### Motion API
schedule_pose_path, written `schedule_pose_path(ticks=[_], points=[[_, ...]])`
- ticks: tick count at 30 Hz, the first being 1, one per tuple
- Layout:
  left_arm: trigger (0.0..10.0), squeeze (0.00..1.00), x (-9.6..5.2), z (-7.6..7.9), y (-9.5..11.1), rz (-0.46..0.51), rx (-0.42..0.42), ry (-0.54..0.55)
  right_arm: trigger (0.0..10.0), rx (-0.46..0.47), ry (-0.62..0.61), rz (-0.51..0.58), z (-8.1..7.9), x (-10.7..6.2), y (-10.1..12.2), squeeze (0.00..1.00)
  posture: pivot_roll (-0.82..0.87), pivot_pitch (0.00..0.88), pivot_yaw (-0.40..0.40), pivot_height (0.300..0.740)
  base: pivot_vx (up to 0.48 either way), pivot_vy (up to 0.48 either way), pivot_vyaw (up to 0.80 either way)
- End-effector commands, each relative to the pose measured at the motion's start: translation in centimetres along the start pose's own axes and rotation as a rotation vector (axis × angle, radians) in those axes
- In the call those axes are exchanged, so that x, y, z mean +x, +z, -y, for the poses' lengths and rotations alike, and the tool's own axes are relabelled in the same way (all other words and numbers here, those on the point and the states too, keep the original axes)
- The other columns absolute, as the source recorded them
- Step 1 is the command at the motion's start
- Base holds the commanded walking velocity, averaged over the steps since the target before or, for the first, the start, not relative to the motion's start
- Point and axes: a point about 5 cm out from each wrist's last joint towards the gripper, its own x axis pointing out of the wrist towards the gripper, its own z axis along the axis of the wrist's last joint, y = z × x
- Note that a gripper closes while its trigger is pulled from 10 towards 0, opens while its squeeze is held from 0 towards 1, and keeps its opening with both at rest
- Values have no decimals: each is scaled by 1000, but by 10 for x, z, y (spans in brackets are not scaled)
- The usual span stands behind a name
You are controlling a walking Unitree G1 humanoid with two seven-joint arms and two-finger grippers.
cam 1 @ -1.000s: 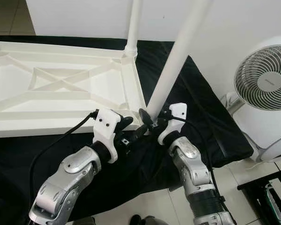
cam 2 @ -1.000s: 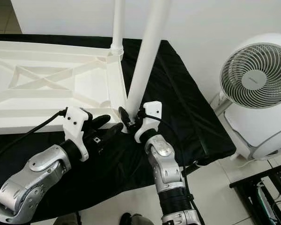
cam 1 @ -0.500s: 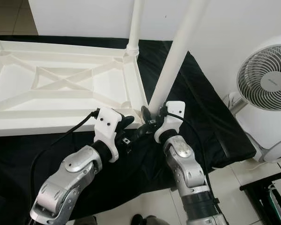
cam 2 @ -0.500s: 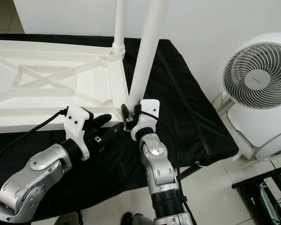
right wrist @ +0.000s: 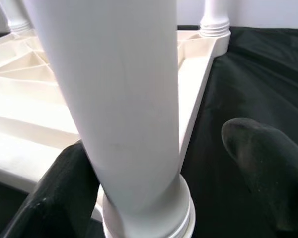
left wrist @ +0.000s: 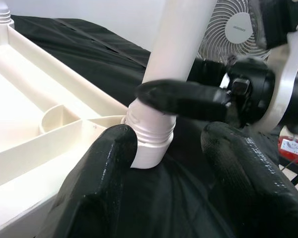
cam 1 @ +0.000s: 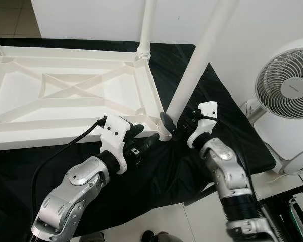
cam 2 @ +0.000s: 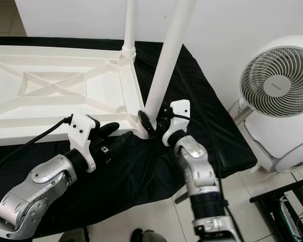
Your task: Building children table
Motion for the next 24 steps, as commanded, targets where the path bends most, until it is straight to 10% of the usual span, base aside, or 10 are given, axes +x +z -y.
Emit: schedule_pose_path(ticks=[1, 10, 22, 24], points=[[10000, 0, 0, 5, -2, -8, -3, -52, 10000, -9, 11, 5, 9, -4, -1, 0, 197, 130, -146, 740, 0, 0, 0], [10000, 0, 2, 2, 0, -6, 6, -54, 10000, -47, 267, -77, 8, 13, -19, 0, 205, 130, -129, 740, 0, 0, 0], [10000, 0, 1, 0, 3, -1, 16, -39, 10000, -10, 283, -60, 3, 40, -19, 0, 234, 130, -129, 740, 0, 0, 0], [10000, 0, 0, 0, 3, -1, 17, -36, 8667, -4, 294, -60, 2, 41, -21, 0, 240, 133, -132, 740, 0, 0, 0]])
